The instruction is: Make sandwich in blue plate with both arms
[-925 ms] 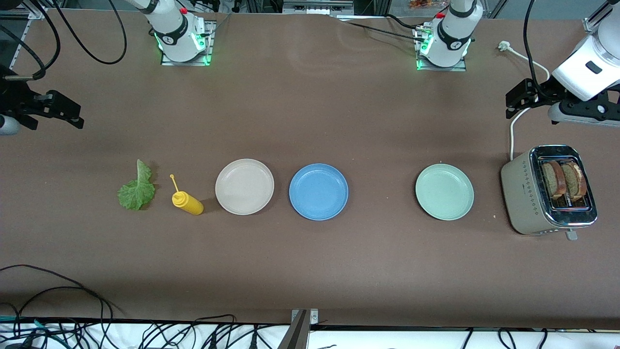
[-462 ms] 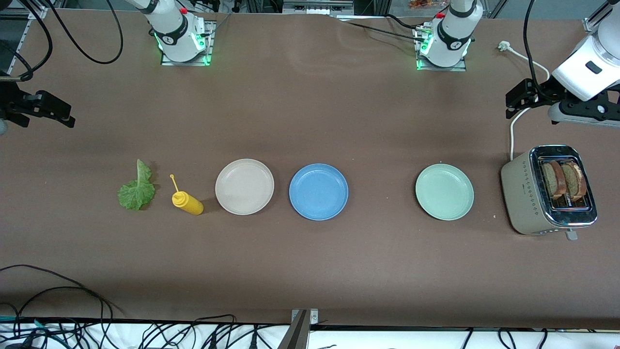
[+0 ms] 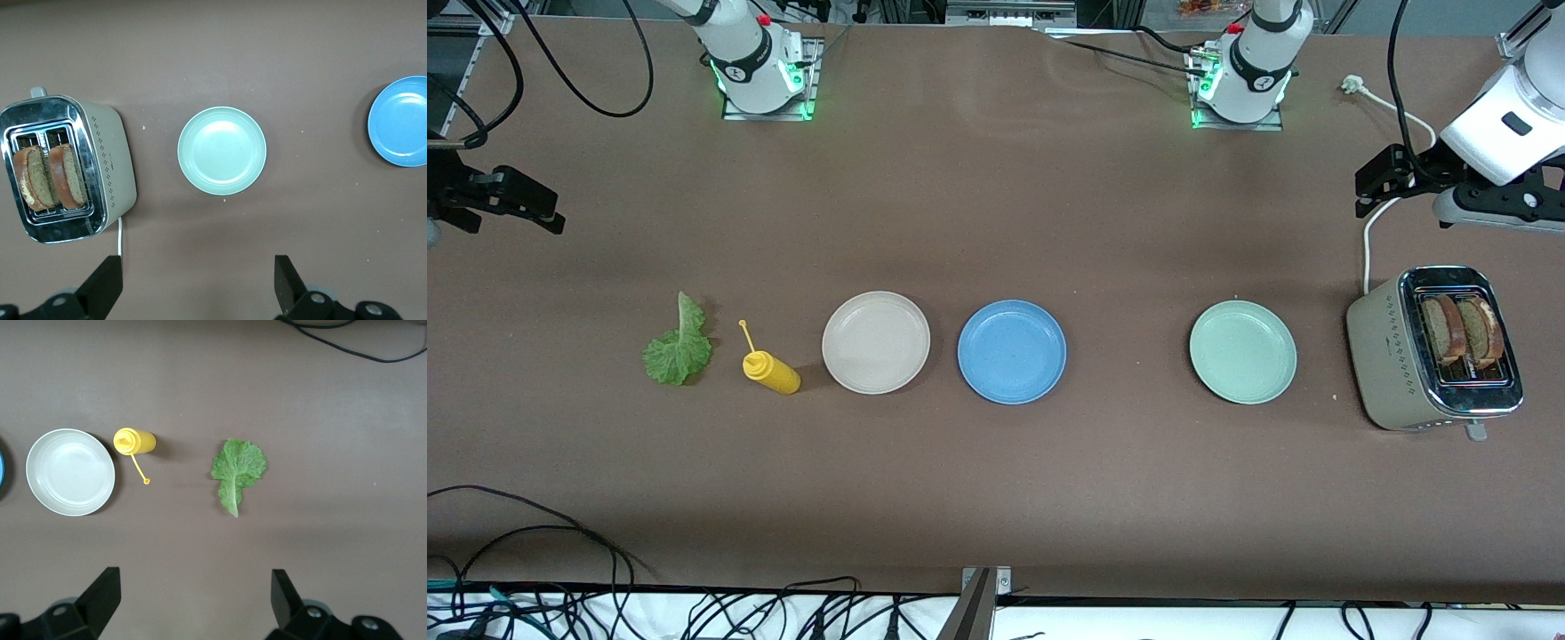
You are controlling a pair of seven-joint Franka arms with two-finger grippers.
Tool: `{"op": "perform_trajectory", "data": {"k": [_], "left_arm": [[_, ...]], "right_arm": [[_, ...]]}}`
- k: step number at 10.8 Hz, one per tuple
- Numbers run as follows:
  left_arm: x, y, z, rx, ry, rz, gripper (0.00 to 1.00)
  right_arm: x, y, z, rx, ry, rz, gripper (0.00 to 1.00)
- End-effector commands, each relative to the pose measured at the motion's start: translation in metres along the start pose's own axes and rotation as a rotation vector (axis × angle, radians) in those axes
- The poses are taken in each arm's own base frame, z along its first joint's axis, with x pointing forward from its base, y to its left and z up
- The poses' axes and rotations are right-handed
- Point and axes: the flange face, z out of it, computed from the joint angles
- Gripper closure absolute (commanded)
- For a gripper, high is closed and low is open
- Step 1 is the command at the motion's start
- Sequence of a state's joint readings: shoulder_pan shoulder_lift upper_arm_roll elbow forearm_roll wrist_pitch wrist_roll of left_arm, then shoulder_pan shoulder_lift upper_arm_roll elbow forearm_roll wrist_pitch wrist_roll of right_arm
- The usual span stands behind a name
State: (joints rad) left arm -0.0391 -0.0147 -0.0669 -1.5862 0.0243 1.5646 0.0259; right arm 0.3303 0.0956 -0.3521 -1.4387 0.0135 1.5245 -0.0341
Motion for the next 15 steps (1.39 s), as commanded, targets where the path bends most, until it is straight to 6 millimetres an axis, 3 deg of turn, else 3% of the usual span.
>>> {"op": "perform_trajectory", "data": {"k": [1,15], "left_arm": [[0.0026,0.0000,-0.0069,0.024,-0.006,0.009,0.00],[0.0026,0.0000,-0.0069,0.024,-0.006,0.008,0.00]], "right_arm": [[-0.0029,-0.0046,-0.0065,0.045,0.011,-0.010,0.00],[0.0044,-0.0040,-0.0054,0.047,0.050,-0.006,0.00]]}}
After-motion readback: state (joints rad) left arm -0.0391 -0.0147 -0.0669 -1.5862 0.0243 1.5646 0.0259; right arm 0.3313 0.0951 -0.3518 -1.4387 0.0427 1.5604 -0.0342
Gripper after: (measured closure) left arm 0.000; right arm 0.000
